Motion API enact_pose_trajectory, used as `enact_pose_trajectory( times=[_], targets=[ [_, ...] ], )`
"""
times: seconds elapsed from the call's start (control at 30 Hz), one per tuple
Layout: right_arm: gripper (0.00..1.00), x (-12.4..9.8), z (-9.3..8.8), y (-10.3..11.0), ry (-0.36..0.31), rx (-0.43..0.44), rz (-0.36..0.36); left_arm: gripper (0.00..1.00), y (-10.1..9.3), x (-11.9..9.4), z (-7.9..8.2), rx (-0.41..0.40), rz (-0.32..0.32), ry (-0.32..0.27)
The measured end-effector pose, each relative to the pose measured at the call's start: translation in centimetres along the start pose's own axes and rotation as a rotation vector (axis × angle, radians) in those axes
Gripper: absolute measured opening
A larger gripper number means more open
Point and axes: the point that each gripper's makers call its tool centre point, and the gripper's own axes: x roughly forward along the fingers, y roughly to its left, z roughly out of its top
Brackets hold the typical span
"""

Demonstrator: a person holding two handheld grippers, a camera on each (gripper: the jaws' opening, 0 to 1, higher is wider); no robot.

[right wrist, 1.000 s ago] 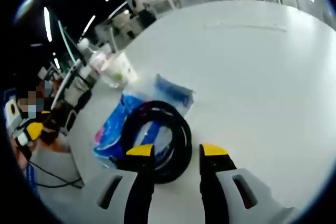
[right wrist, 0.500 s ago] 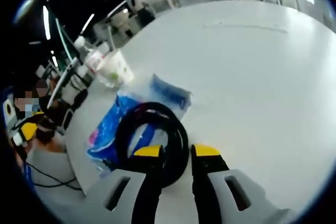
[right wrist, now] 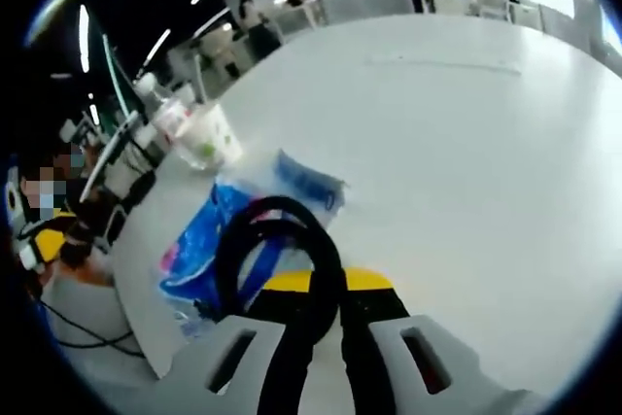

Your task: Arrange the tabletop items into an orderly group along one side of the table until the central work area is clear of visible clutter.

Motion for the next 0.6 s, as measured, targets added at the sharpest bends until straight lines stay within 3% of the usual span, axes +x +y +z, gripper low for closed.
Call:
enact_pose_trajectory(
  times=[0.6],
  targets=[
    [0.03, -2.3, 0.7, 1.1, -0.090, 0.005, 0.009, 0.36, -0.7, 0.0, 0.1, 0.011, -0.020, 0.002]
  ],
)
